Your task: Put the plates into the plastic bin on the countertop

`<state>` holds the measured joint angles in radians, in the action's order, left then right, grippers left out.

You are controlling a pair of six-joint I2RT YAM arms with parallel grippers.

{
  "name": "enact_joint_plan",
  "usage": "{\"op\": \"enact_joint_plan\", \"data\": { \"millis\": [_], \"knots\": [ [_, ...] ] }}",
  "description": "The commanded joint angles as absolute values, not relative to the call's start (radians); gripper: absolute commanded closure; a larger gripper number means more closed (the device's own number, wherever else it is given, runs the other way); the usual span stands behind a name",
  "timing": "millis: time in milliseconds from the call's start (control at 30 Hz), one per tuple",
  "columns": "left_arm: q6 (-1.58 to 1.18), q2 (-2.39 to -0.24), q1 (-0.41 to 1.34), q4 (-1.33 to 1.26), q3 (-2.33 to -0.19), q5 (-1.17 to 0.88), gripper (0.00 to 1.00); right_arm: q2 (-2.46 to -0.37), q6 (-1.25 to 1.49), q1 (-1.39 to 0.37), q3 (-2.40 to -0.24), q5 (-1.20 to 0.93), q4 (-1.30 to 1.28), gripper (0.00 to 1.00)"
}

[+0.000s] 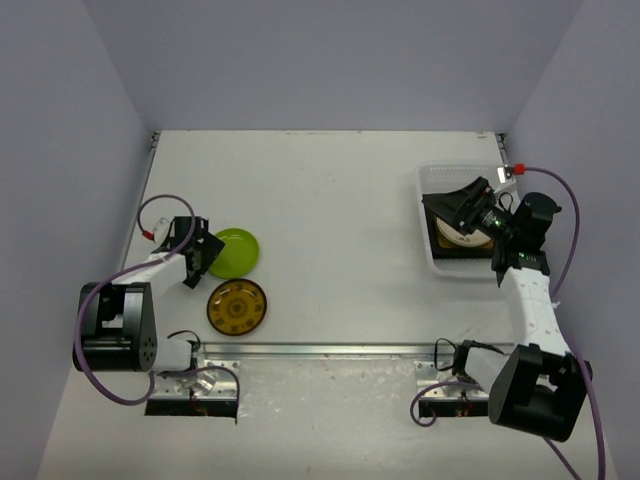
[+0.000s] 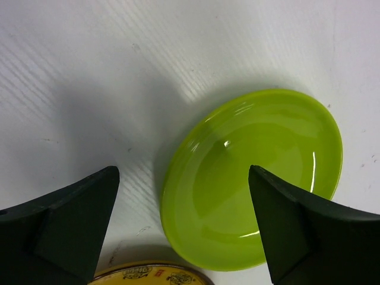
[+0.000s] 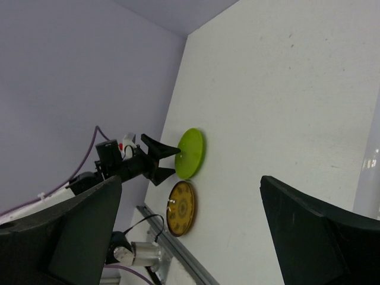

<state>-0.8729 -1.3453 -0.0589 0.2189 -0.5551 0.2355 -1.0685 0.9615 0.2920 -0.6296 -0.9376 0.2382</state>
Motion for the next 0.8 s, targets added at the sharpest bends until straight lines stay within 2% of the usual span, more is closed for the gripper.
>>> {"op": "enact_joint_plan", "data": {
  "millis": [0,33,167,200,233,333,367,400,500,633,767],
  "knots": [
    [-0.892,-1.394,-0.067,0.195,-0.547,0.206,0.24,-1.005,0.941,0.291,-0.635,-0.995,0.322,0.01],
    [-0.891,-1.400,-0.067,0.195,-0.547,0.207,0.33,-0.995,0.939,0.291,-0.635,-1.000,0.324,0.01],
    [-0.879,-1.421,-0.067,0.195,-0.548,0.199,0.48,-0.990,0.985,0.291,-0.633,-1.036,0.367,0.01],
    [-0.876,-1.424,-0.067,0.193,-0.548,0.193,0.57,-0.997,1.009,0.291,-0.630,-1.050,0.395,0.01],
    [-0.873,-1.428,-0.067,0.192,-0.548,0.192,0.61,-1.010,1.056,0.291,-0.619,-1.073,0.455,0.01],
    [-0.868,-1.428,-0.067,0.189,-0.540,0.187,0.91,-1.035,1.122,0.291,-0.596,-1.105,0.545,0.01],
    [-0.868,-1.425,-0.067,0.187,-0.533,0.186,0.97,-1.039,1.131,0.291,-0.594,-1.106,0.550,0.01],
    [-0.868,-1.421,-0.067,0.183,-0.526,0.183,1.00,-1.042,1.133,0.291,-0.592,-1.106,0.549,0.01],
    [-0.862,-1.373,-0.067,0.140,-0.492,0.159,1.00,-1.045,1.113,0.291,-0.600,-1.090,0.517,0.01],
    [-0.849,-1.302,-0.067,0.039,-0.448,0.097,1.00,-1.050,1.010,0.291,-0.639,-1.037,0.335,0.01],
    [-0.833,-1.151,-0.055,-0.118,-0.407,-0.082,1.00,-1.062,0.963,0.242,-0.681,-0.981,0.257,0.01]
  ]
}}
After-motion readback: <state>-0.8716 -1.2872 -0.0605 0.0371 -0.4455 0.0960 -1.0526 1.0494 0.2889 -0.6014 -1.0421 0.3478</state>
